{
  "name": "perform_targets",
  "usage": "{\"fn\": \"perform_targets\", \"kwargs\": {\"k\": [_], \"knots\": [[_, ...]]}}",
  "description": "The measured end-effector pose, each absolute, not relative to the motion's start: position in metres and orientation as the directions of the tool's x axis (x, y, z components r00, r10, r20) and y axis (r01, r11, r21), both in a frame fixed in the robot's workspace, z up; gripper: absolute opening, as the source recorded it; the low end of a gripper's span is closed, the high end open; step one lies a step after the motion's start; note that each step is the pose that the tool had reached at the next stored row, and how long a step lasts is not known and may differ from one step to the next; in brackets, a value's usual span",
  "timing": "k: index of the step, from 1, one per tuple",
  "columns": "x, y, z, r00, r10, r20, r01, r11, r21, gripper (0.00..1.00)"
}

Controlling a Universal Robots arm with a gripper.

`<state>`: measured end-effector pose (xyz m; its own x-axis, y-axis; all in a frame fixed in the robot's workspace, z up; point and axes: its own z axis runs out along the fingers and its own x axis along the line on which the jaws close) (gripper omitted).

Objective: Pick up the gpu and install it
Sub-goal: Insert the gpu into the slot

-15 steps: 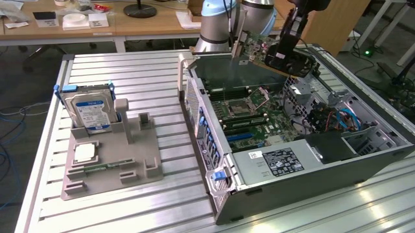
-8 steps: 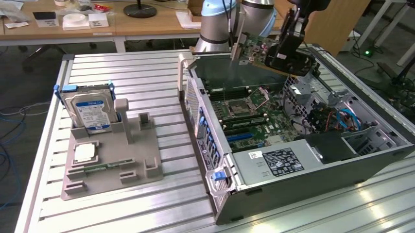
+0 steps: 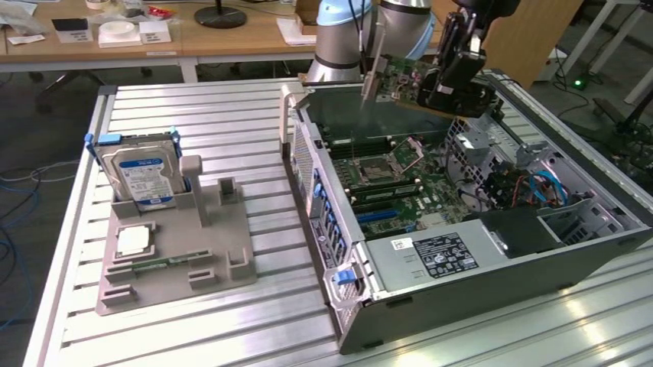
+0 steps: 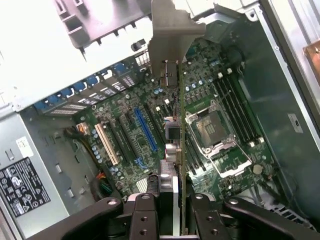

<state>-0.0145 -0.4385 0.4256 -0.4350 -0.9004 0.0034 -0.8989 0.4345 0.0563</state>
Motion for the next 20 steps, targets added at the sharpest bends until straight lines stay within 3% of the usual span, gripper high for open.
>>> {"fn": "perform_targets", "kwargs": {"k": [13,20], "knots": [[-0.0143,-0.4385,0.4216,-0.318,-0.948,-0.01,-0.948,0.318,0.02,0.28],[-0.0143,-0.4385,0.4183,-0.27,-0.962,-0.044,-0.963,0.269,0.025,0.28]]}}
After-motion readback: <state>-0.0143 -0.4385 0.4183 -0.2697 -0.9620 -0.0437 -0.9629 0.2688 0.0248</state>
